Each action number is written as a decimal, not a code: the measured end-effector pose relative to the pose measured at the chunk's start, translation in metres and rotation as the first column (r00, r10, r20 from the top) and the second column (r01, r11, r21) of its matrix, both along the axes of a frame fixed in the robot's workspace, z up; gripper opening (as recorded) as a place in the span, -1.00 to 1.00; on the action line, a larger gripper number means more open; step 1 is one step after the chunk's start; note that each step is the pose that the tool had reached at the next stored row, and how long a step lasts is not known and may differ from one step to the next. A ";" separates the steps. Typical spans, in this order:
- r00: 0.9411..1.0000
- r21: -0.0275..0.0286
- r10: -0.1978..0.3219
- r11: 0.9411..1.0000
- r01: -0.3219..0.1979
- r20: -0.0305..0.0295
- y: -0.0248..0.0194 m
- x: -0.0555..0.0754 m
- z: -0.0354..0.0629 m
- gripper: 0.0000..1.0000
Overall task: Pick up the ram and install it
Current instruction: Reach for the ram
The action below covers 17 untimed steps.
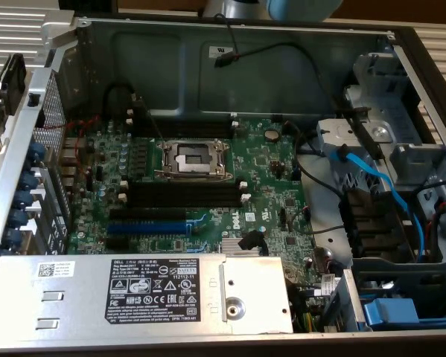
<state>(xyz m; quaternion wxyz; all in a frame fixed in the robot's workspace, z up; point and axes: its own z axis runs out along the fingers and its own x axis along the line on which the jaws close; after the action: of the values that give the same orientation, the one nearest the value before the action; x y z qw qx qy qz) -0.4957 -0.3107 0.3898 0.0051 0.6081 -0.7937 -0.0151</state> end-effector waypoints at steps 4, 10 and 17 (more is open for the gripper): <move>0.997 0.000 0.074 0.997 -0.074 0.000 0.0000 0.000 0.0000 -0.80; 0.983 0.000 0.183 0.983 -0.183 0.000 0.0000 0.000 0.0000 -0.80; 0.956 0.000 0.293 0.956 -0.293 0.000 0.0000 0.000 0.0000 -0.80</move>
<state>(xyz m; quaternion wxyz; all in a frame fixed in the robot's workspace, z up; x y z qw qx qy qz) -0.4957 -0.3107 0.3897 0.0073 0.7191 -0.6947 -0.0141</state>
